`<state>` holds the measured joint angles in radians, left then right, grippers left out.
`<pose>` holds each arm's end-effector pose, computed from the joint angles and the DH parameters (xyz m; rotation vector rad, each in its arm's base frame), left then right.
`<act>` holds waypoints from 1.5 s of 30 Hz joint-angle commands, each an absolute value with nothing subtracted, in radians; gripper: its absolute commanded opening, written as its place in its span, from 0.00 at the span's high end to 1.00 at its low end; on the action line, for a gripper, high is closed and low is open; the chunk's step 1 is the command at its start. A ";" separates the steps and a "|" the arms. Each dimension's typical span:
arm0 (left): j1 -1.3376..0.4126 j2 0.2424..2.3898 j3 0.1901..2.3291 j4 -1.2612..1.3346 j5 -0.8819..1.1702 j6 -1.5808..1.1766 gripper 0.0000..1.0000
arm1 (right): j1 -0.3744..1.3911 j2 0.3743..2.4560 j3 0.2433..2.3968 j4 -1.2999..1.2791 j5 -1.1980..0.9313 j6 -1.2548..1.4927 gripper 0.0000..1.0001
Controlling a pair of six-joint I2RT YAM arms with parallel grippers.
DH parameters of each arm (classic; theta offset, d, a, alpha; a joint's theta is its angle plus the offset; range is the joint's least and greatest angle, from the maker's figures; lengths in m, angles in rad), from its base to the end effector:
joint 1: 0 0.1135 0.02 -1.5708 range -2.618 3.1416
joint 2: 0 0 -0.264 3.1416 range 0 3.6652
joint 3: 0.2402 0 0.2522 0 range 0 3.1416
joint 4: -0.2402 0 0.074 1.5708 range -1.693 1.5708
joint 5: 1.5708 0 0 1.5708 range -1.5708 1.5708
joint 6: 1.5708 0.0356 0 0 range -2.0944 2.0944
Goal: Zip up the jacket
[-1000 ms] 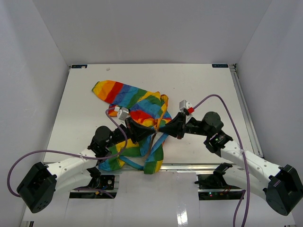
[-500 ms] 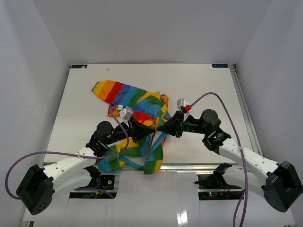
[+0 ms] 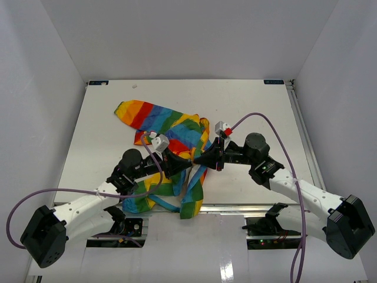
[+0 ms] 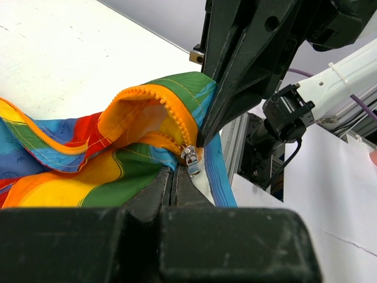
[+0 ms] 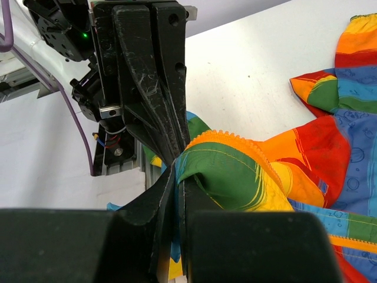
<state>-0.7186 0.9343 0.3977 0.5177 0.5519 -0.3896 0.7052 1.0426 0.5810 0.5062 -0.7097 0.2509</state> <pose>0.1447 -0.1514 0.2502 0.7367 1.5831 -1.2738 0.1631 0.1693 0.2906 -0.9483 1.3957 1.2745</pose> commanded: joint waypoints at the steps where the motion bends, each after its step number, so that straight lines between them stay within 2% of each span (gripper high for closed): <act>1: -0.736 0.901 0.393 0.466 0.676 -0.359 1.00 | 0.699 1.049 0.651 0.588 -0.640 0.238 0.92; 6: -0.732 0.878 0.370 0.498 0.573 -0.399 1.00 | 0.700 1.078 0.665 0.529 -0.617 0.232 0.90; 14: -0.710 0.955 0.437 0.450 0.522 -0.467 1.00 | 0.703 1.068 0.647 0.358 -0.489 0.225 0.60; 21: -0.695 0.982 0.456 0.437 0.530 -0.479 1.00 | 0.707 0.959 0.643 0.221 -0.344 0.263 0.42; 24: -0.692 0.987 0.457 0.438 0.536 -0.479 1.00 | 0.708 0.919 0.674 0.178 -0.303 0.274 0.39; 35: -0.686 1.000 0.449 0.460 0.570 -0.495 1.00 | 0.711 0.879 0.784 -0.063 -0.076 0.307 0.38; 37: -0.686 1.000 0.449 0.465 0.576 -0.497 1.00 | 0.717 0.885 0.811 -0.097 -0.058 0.309 0.41; 38: -0.686 1.000 0.448 0.466 0.578 -0.497 1.00 | 0.726 0.886 0.821 -0.103 -0.064 0.312 0.47; 40: -0.683 1.000 0.448 0.465 0.577 -0.499 1.00 | 0.794 0.885 0.829 -0.105 -0.039 0.314 0.52; 43: -0.684 1.000 0.445 0.469 0.581 -0.500 1.00 | 0.951 0.904 0.851 -0.140 0.102 0.314 0.54; 45: -0.684 1.000 0.443 0.469 0.583 -0.504 1.00 | 1.058 0.924 0.866 -0.162 0.200 0.325 0.59</act>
